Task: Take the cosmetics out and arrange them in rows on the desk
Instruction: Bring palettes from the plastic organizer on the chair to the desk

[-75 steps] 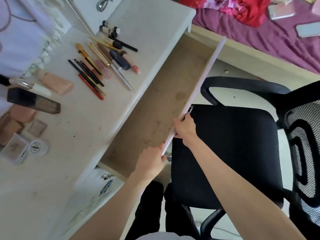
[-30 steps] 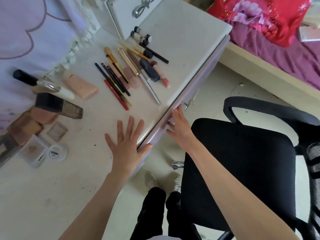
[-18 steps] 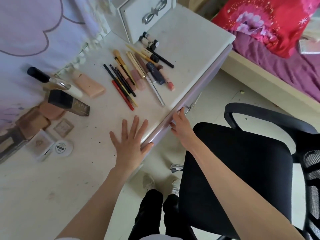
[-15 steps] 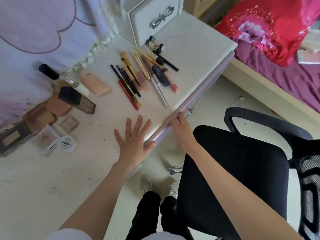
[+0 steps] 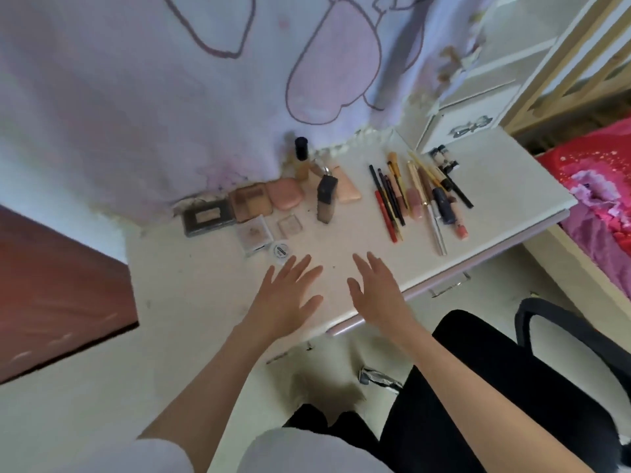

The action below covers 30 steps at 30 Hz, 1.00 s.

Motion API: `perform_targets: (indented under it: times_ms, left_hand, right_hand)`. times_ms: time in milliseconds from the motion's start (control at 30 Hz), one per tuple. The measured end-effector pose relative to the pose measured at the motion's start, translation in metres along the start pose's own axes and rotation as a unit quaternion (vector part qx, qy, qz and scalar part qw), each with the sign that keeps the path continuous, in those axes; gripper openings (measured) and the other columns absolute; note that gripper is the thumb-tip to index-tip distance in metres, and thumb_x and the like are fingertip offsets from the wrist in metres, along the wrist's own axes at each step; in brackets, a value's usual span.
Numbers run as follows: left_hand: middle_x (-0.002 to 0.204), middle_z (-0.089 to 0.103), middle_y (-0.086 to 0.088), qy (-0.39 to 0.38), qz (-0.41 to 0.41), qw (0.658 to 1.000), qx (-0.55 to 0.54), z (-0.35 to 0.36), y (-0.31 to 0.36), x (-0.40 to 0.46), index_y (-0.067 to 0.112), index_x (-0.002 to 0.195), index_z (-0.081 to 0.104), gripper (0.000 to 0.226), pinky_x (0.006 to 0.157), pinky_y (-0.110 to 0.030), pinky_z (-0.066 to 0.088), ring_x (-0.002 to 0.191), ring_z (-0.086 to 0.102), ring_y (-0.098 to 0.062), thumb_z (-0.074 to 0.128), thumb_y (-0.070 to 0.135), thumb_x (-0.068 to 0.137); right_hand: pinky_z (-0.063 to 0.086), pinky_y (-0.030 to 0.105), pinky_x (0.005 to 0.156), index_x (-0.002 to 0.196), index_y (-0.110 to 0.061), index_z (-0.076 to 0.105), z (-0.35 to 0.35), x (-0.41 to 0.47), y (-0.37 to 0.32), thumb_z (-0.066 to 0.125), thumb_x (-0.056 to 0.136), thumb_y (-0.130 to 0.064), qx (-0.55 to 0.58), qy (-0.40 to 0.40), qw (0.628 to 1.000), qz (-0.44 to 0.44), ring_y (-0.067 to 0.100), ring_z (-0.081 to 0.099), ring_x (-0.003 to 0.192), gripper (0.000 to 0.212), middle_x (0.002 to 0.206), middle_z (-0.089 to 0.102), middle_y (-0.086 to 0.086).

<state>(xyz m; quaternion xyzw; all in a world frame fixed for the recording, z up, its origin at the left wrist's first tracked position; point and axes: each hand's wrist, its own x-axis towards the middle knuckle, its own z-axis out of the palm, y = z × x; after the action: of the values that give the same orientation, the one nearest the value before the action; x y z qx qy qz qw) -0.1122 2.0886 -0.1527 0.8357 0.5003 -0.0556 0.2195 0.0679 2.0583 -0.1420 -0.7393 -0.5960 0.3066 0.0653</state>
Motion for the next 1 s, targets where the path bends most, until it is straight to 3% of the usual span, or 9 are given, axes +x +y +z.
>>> perform_targets:
  times_ms: [167,233,367,467,633,767,1000]
  left_hand:
    - [0.156,0.010,0.006,0.140,-0.109,0.984,0.015,-0.063,-0.062,-0.066,0.034,0.146,0.016,0.074,0.115,-0.043,0.000,0.144,0.002,-0.017,0.007,0.066,0.081]
    - [0.156,0.012,0.005,0.182,-0.165,0.969,0.010,-0.080,-0.081,-0.095,0.031,0.146,0.019,0.075,0.115,-0.046,0.001,0.145,0.002,-0.019,0.007,0.065,0.080]
    - [0.151,0.029,-0.001,0.291,-0.283,0.914,-0.021,-0.087,-0.103,-0.169,0.027,0.143,0.033,0.071,0.111,-0.054,0.012,0.143,0.014,-0.027,0.016,0.062,0.084]
    - [0.153,0.024,0.005,0.319,-0.399,0.857,-0.063,-0.065,-0.104,-0.229,0.032,0.143,0.028,0.072,0.114,-0.052,0.003,0.144,0.006,-0.019,0.015,0.065,0.081]
    - [0.156,0.014,0.007,0.332,-0.572,0.742,-0.107,-0.016,-0.069,-0.318,0.035,0.145,0.019,0.071,0.113,-0.051,-0.008,0.145,-0.004,-0.018,0.016,0.071,0.085]
    - [0.155,0.014,0.009,0.360,-0.669,0.639,-0.118,0.017,-0.019,-0.377,0.036,0.145,0.020,0.080,0.111,-0.048,-0.014,0.144,-0.006,-0.016,0.009,0.074,0.074]
    - [0.155,0.016,0.010,0.409,-0.796,0.422,-0.143,0.095,0.077,-0.480,0.036,0.144,0.024,0.083,0.114,-0.049,-0.007,0.144,-0.004,-0.015,0.013,0.075,0.072]
  right_hand:
    - [0.025,0.047,0.112,0.146,-0.018,0.027,-0.014,0.007,-0.106,0.043,0.097,-0.033,-0.053,0.027,0.984,-0.170,0.029,0.028,0.139,0.054,0.152,0.027,0.011]
    - [0.028,0.049,0.110,0.145,-0.019,0.030,-0.018,0.006,-0.149,0.046,0.095,-0.034,-0.068,0.037,0.967,-0.243,0.031,0.032,0.136,0.055,0.150,0.032,0.009]
    - [0.019,0.048,0.114,0.146,-0.020,0.026,-0.010,-0.006,-0.220,0.043,0.095,-0.041,-0.108,0.005,0.928,-0.355,0.027,0.025,0.141,0.057,0.153,0.028,0.005]
    - [0.018,0.045,0.116,0.148,-0.024,0.021,0.014,-0.024,-0.261,0.039,0.097,-0.042,-0.117,-0.056,0.893,-0.431,0.025,0.024,0.141,0.057,0.154,0.024,0.004]
    - [0.012,0.043,0.116,0.148,-0.023,0.021,0.061,-0.076,-0.304,0.040,0.097,-0.040,-0.146,-0.173,0.796,-0.561,0.022,0.021,0.142,0.056,0.154,0.023,0.005]
    - [0.019,0.050,0.114,0.147,-0.019,0.025,0.098,-0.136,-0.327,0.043,0.096,-0.038,-0.174,-0.199,0.684,-0.680,0.026,0.030,0.138,0.057,0.151,0.030,0.006]
    - [0.002,0.041,0.119,0.150,-0.026,0.008,0.164,-0.287,-0.337,0.033,0.098,-0.046,-0.225,-0.300,0.507,-0.777,0.015,0.008,0.145,0.061,0.158,0.011,0.001]
